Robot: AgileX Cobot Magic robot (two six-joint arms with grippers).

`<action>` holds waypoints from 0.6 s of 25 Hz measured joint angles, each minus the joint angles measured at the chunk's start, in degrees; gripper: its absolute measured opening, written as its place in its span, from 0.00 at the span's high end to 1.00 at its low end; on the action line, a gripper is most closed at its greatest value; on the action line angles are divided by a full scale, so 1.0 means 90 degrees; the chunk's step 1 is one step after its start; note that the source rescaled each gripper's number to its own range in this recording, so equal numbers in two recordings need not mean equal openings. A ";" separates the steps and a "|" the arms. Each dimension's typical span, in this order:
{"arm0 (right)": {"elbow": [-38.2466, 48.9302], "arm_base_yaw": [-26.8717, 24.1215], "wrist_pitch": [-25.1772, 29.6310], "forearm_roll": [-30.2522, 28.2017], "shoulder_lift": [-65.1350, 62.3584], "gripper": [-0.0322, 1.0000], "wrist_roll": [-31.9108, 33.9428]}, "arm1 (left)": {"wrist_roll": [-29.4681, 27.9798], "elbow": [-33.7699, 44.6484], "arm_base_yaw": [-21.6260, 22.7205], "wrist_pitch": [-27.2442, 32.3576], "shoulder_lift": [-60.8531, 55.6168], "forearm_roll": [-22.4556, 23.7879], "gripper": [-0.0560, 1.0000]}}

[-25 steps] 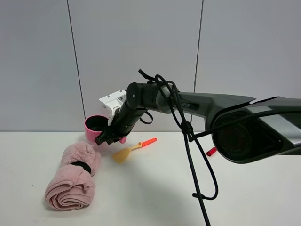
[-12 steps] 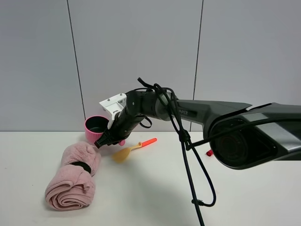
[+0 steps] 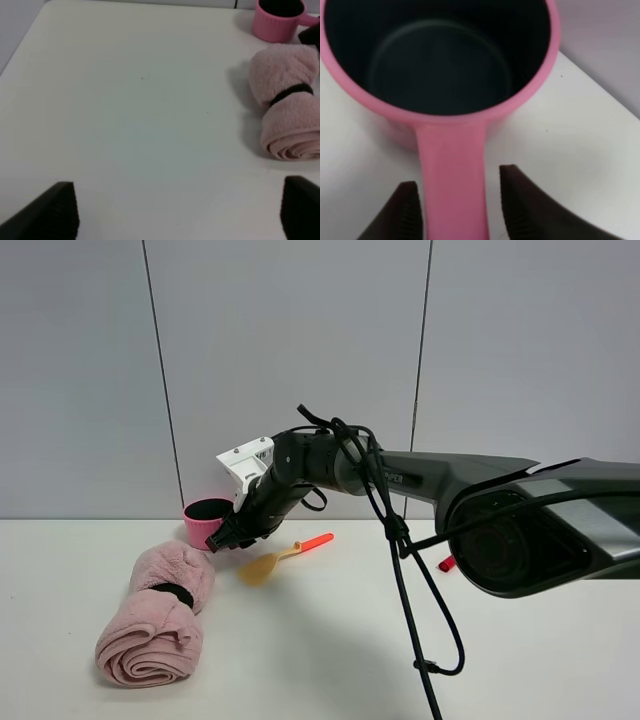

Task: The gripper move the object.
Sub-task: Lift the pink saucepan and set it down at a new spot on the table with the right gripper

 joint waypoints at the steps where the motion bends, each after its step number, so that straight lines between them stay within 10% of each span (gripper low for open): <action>1: 0.0000 0.0000 0.0000 0.0022 0.0000 0.71 0.0000 | 0.0000 0.0000 0.0000 0.0000 0.0000 0.0000 0.00; 5: 0.0000 -0.0007 -0.0100 0.0229 0.0000 0.63 0.0000 | 0.0000 0.0000 0.0000 0.0000 0.0000 0.0000 0.00; 11: 0.0000 -0.0007 -0.0148 0.0376 0.0000 0.19 0.0000 | 0.0000 0.0000 0.0000 0.0000 0.0000 0.0000 0.00; 15: 0.0012 -0.0007 -0.0009 0.0376 -0.0241 0.09 0.0006 | 0.0000 0.0000 0.0000 0.0000 0.0000 0.0000 0.00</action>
